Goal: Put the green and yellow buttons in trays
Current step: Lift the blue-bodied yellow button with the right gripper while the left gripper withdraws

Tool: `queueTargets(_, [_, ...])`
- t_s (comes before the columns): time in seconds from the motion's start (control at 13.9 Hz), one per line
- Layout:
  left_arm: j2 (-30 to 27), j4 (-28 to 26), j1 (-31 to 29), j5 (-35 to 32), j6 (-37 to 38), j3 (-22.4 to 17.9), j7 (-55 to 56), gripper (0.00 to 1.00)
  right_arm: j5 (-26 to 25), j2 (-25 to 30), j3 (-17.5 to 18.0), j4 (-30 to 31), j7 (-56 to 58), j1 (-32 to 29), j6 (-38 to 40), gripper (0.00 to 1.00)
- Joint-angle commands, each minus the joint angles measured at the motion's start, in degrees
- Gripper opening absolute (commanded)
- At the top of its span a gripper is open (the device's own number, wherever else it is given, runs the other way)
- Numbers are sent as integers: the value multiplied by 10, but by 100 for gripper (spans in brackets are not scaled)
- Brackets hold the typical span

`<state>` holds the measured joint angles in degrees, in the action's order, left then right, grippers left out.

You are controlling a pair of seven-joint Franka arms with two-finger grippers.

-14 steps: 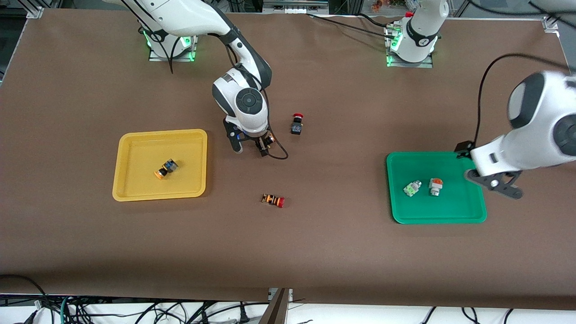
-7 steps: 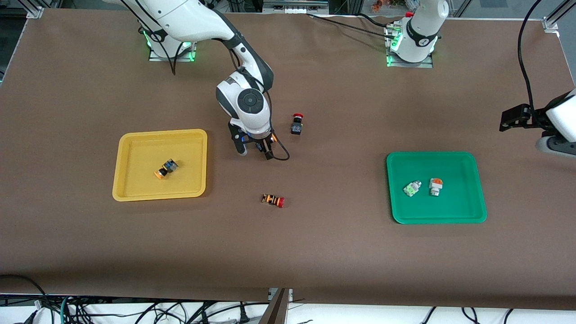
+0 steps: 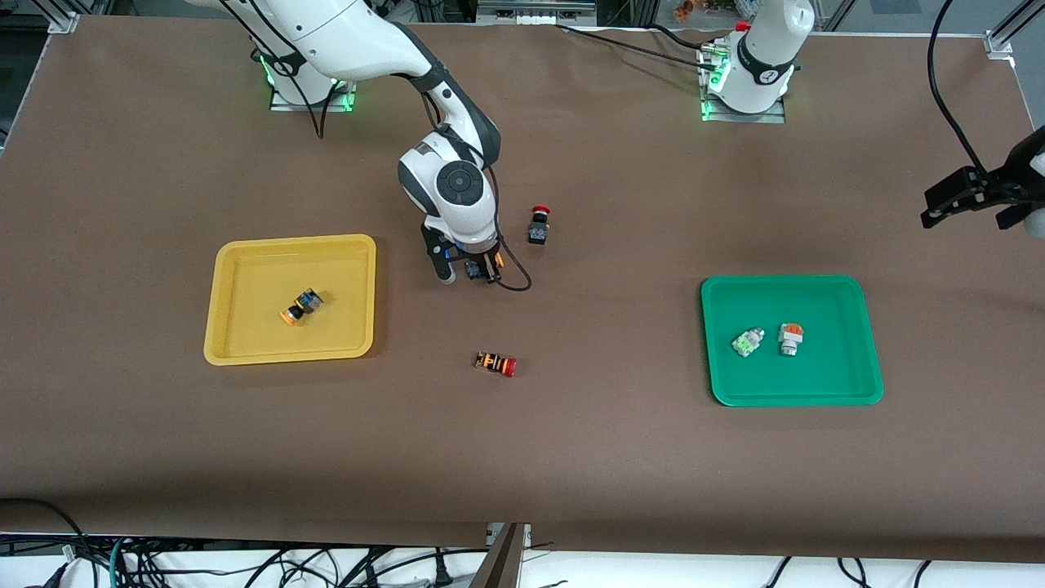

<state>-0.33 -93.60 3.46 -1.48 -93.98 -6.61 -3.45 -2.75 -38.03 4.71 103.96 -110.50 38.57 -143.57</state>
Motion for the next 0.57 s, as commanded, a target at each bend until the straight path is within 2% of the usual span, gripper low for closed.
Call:
queueTargets(0.0, [-13,-18,16,-20,-1,5,9,100,0,14,-6,-3,48,2,4,0])
queueTargets(0.14, [-12,-15,17,-21,0,9,9,100,0,32,-8,-3,96,0,32,0])
queueTargets(0.5, [-12,-8,16,-20,13,19,10,100,3,87,-50,4,269,-3,116,0])
